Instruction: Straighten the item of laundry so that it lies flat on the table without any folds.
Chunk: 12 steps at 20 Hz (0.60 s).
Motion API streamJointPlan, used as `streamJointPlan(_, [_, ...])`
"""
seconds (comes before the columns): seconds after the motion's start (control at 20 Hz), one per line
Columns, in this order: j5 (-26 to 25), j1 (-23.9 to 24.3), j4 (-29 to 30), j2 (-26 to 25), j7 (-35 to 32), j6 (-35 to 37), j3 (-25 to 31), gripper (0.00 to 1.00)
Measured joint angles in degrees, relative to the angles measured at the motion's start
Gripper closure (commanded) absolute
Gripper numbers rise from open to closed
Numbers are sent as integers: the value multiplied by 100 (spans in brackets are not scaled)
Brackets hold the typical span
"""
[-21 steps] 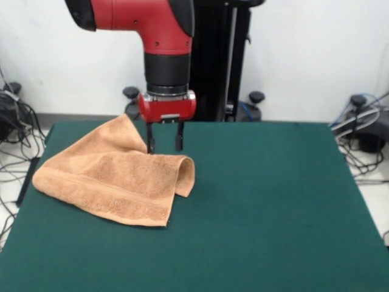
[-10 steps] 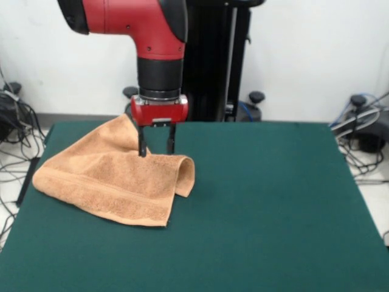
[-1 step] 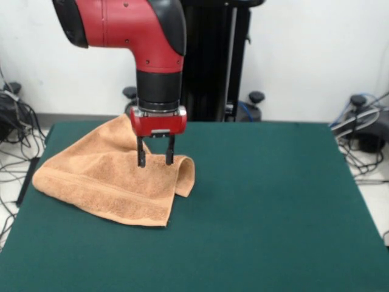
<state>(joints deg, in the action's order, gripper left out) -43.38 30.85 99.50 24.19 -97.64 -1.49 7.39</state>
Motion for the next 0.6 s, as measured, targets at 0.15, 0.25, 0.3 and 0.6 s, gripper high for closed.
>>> streamJointPlan(0.15, [23, 14, -18, -25, 0, 1, -1, 0])
streamJointPlan(0.25, [60, 24, -64, -73, 0, -1, -2, 0])
streamJointPlan(0.3, [75, 22, -93, -99, 0, 1, -2, 0])
streamJointPlan(0.6, [216, 1, -661, -546, 0, 1, -2, 0])
